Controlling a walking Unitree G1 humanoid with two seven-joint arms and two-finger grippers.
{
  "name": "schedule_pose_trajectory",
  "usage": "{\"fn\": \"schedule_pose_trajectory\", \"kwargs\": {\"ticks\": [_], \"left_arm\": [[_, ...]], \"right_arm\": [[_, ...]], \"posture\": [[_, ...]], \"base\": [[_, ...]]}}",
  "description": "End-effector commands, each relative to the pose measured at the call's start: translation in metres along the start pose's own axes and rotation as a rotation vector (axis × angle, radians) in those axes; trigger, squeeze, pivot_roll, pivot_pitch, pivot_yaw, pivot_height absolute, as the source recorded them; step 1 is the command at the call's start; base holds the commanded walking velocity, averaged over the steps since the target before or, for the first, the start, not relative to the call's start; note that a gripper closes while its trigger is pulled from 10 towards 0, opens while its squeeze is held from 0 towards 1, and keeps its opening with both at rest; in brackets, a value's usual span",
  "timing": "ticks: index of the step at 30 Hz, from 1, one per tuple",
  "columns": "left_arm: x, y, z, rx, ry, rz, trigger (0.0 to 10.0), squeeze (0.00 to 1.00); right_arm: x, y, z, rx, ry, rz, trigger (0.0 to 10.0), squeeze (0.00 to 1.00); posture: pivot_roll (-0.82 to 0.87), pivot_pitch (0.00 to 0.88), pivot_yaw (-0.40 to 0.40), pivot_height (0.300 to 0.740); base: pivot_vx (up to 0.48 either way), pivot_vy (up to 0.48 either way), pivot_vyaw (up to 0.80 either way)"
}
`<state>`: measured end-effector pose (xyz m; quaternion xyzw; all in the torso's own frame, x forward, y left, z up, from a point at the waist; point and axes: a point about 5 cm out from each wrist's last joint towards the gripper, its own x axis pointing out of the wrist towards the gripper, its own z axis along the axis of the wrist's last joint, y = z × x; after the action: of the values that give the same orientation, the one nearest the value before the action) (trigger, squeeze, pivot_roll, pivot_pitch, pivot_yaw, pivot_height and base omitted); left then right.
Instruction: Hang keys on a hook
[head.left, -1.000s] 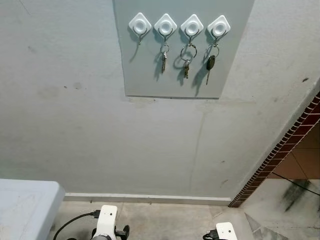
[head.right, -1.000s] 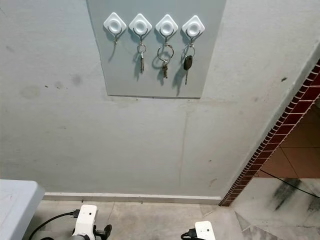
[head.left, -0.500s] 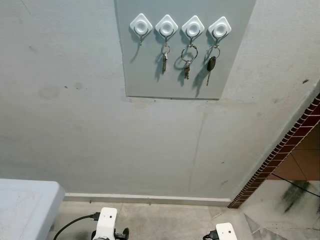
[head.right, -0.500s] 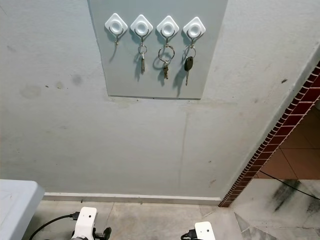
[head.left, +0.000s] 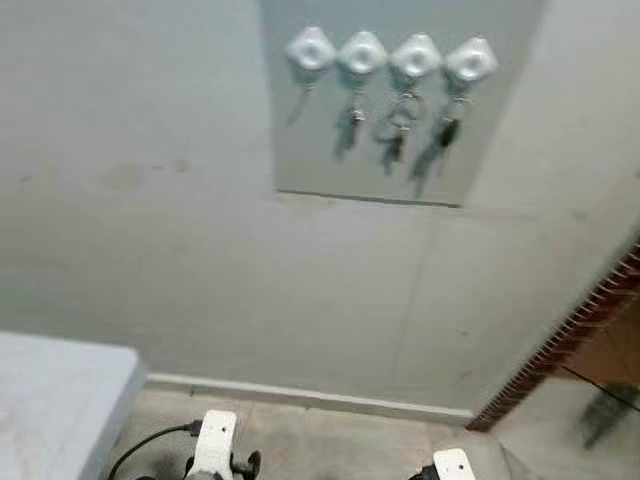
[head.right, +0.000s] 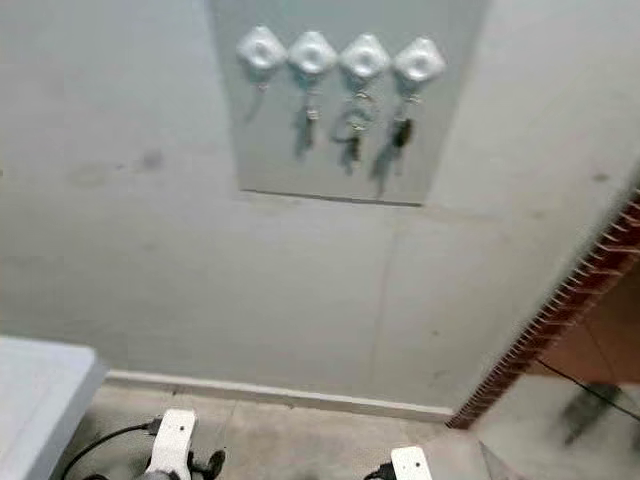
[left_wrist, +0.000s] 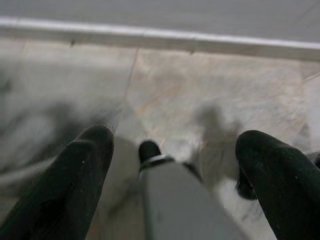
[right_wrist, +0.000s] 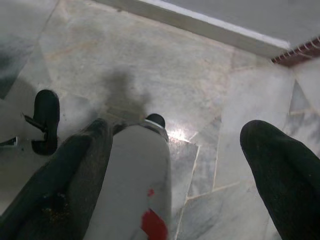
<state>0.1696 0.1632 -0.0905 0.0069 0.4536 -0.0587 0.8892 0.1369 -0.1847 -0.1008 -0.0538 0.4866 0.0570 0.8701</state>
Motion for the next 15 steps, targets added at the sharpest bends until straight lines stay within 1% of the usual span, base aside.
{"fn": "schedule_pose_trajectory", "kwargs": {"ticks": [1,15], "left_arm": [[-0.0001,-0.0003,-0.0007,0.003,0.003,-0.006,10.0,0.0],[-0.0007,0.001,-0.0026,-0.021,0.006,0.005,10.0,0.0]], "right_arm": [[-0.0025,0.0028,-0.0136,-0.009,0.055,0.006,10.0,0.0],[-0.0023,0.0034,-0.0133,-0.003,0.058,0.016,10.0,0.0]], "posture": [[-0.05,0.0,-0.006,0.715],[-0.03,0.0,-0.025,0.715]], "base": [[0.0,0.0,0.8],[0.0,0.0,0.8]]}}
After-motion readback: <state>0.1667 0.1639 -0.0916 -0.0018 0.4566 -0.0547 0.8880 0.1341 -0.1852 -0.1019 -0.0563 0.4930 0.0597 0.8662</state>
